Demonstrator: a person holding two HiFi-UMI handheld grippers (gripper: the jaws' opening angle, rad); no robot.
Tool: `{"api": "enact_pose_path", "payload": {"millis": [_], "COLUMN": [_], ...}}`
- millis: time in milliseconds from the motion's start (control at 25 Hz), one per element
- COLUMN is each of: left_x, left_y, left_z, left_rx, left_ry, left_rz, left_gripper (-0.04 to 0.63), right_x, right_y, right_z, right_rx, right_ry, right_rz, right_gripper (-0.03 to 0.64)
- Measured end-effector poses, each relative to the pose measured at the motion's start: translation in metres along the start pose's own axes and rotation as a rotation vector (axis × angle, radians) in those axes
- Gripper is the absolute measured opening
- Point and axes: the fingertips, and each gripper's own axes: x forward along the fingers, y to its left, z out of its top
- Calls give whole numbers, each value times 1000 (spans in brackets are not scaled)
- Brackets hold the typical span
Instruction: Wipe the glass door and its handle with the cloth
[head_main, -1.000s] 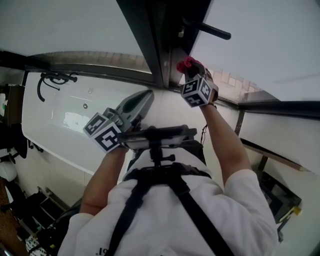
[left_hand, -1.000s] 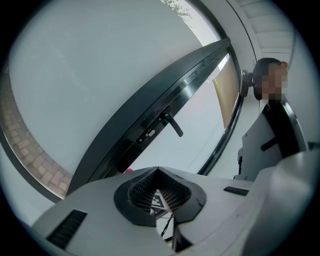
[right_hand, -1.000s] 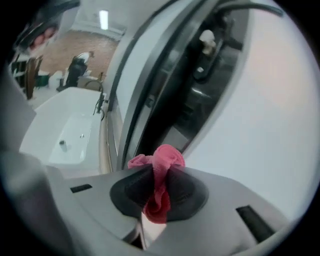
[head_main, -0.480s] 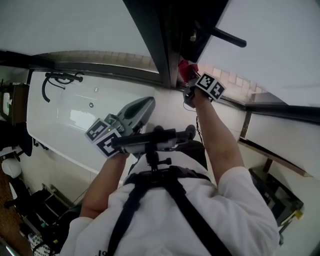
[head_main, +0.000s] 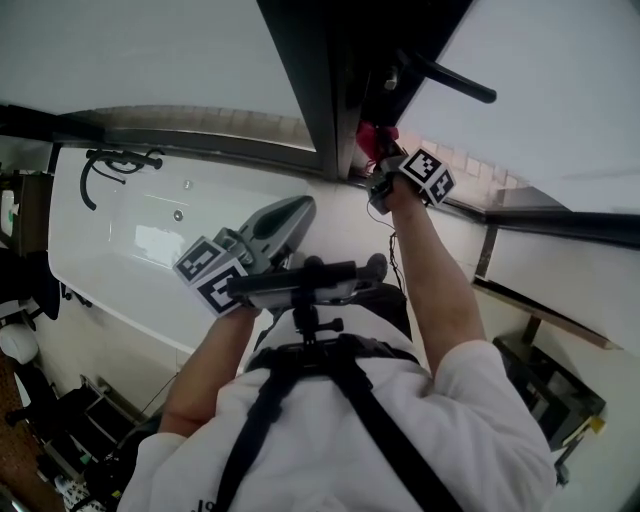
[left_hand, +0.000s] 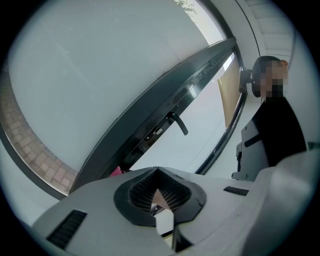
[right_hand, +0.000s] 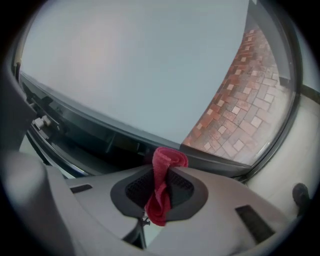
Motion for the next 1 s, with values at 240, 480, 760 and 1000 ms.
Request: {"api": "enact_pose_path", "payload": {"millis": [240,480,760,1000], "left_x": [7,9,14,18], "left_y": [-2,-9,-15,-22], "left_z": [1,5,8,18], "left_rx": [-3,2,2,21], "left_ry": [0,1,-23,-42], "left_rz": [-26,-46,-77,-109], "left_gripper": [2,2,2,2], "right_x": [-9,-25,-41,-56], "right_y": [21,52,92,128], "right_z": [9,19,31,42], "right_rx": [12,19,-15,-51], "right_ry": [-37,-70,-99,-129], "right_rz": [83,184,277,338], "right_gripper": [48,48,48,48]}}
